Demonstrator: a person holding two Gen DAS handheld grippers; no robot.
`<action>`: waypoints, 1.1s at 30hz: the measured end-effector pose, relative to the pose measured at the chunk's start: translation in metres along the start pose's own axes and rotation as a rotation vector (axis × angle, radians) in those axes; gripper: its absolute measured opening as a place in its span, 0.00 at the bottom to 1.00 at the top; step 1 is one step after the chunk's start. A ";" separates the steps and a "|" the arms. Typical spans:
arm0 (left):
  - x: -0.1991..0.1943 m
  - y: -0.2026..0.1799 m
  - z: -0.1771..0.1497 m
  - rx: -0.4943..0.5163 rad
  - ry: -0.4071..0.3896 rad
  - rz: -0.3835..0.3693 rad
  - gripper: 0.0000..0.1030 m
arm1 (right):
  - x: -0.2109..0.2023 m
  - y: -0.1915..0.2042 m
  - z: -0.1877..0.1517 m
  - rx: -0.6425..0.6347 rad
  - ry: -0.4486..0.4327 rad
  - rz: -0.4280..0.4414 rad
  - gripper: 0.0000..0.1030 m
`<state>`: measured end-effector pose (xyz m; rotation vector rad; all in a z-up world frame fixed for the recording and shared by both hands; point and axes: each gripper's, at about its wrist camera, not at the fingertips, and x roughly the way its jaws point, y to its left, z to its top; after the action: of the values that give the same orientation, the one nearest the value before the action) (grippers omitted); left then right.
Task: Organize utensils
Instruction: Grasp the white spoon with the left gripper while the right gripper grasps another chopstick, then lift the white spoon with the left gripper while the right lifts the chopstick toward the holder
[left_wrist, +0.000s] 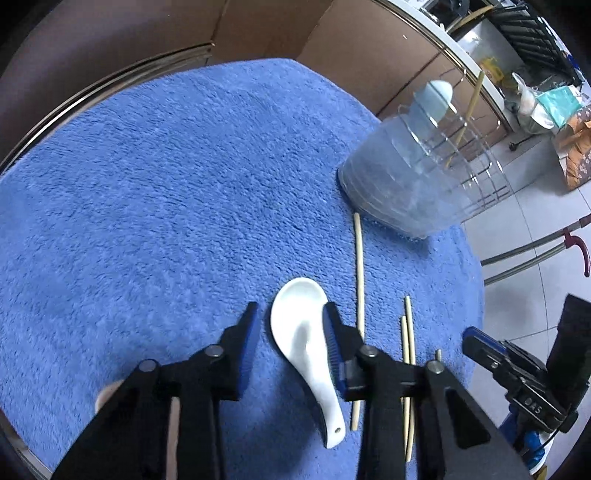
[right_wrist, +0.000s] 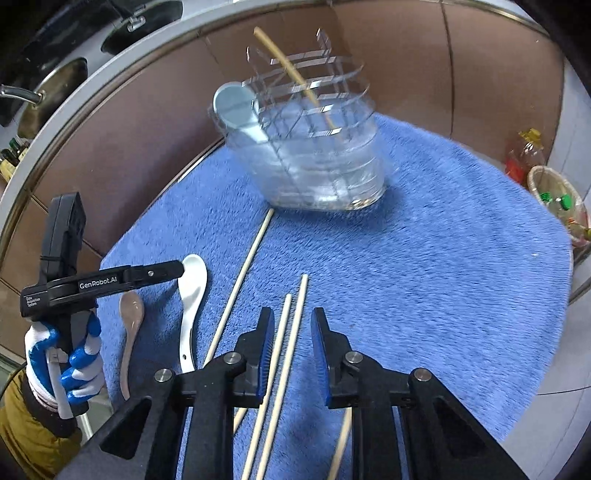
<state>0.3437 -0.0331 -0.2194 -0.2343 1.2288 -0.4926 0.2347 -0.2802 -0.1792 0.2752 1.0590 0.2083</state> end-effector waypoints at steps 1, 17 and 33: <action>0.003 0.000 0.000 0.003 0.008 -0.002 0.24 | 0.003 0.001 0.002 -0.003 0.010 -0.007 0.16; 0.028 -0.017 0.001 0.035 0.061 0.041 0.15 | 0.071 0.005 0.036 -0.028 0.183 -0.108 0.14; 0.022 -0.030 -0.009 0.079 0.030 0.102 0.05 | 0.083 0.010 0.038 0.005 0.159 -0.127 0.06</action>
<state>0.3341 -0.0686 -0.2278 -0.0967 1.2410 -0.4570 0.3072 -0.2502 -0.2276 0.1972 1.2306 0.1151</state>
